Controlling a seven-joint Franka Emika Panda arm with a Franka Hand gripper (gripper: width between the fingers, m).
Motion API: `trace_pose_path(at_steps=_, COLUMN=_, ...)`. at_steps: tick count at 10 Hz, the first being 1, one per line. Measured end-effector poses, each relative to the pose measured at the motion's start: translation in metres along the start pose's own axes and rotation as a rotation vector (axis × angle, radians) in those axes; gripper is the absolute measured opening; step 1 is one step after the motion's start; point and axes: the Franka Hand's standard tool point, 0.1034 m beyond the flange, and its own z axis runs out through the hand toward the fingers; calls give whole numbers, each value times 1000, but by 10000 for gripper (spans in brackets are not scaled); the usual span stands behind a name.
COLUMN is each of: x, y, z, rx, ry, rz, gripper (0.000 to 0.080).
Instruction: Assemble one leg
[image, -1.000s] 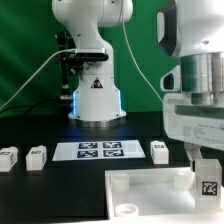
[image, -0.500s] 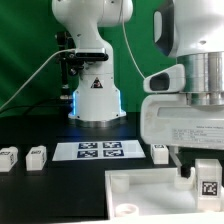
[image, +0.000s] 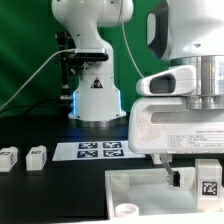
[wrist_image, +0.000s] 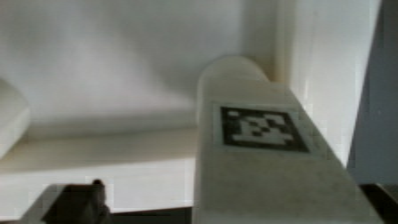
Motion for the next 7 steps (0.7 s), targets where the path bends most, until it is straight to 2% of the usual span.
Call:
trace_pose_path(at_steps=2, x=0, y=0, z=0, rx=2, ry=-1, rz=70, gripper=390)
trace_pose_path(at_steps=3, x=0, y=-1, z=0, rx=5, ry=-1, rz=185, gripper=390)
trace_pose_path(at_steps=4, x=0, y=0, z=0, rx=4, ry=-2, rz=228, gripper=292)
trace_pose_path(at_steps=7, x=-1, y=-1, z=1, rx=4, ry=-11, rz=559, gripper=292)
